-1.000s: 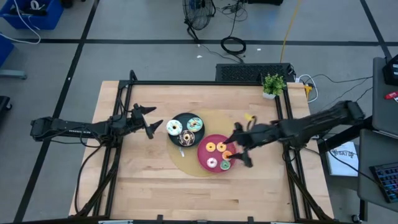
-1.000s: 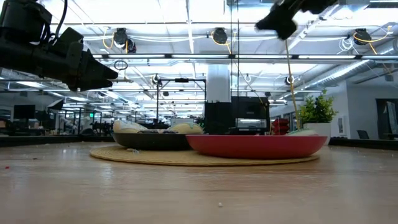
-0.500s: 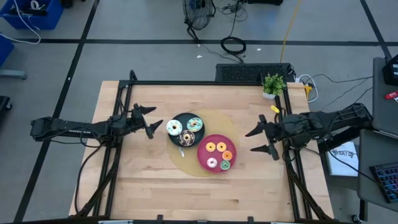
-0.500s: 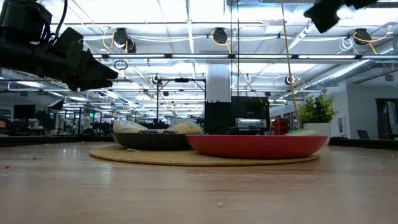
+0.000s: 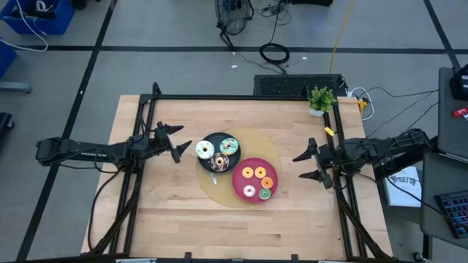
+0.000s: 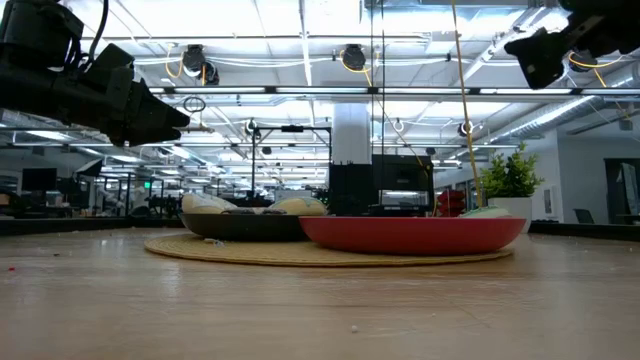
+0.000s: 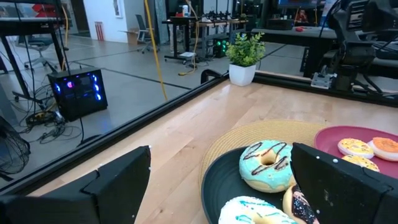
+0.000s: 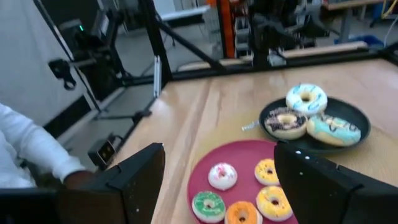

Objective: Pick & Place donuts
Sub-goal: Return to Home Position

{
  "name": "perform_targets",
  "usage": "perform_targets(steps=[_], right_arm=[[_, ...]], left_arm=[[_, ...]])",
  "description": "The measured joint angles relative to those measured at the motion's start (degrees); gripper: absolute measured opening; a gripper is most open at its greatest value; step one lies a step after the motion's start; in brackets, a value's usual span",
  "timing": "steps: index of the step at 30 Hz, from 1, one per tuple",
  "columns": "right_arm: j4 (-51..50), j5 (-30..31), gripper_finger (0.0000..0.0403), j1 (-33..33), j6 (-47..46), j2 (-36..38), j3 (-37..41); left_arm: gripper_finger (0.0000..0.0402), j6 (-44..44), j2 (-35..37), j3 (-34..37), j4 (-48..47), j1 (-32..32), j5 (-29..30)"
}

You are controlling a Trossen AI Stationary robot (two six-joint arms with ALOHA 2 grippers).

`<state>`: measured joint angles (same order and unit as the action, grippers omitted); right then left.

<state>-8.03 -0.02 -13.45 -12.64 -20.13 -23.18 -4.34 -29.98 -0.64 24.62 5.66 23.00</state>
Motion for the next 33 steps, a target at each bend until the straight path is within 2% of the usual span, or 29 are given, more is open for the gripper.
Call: perform_targets(steps=[9,15,25,33], right_arm=[[0.15,0.16,0.0283,0.00,3.11,10.22,4.84],[0.57,0.34,0.0281,0.00,1.91,15.17,7.72],[7.02,0.25,0.0281,0.00,4.79,19.33,14.35],[6.97,0.22,0.0282,0.00,7.16,19.92,16.13]], left_arm=[[0.0381,0.00,0.02,0.00,0.02,-0.01,0.00],[0.0381,0.00,0.00,0.00,0.00,0.00,0.00],[0.0381,0.00,0.00,0.00,0.00,-0.01,0.00],[0.0381,0.00,0.00,0.00,0.00,0.00,0.00]])
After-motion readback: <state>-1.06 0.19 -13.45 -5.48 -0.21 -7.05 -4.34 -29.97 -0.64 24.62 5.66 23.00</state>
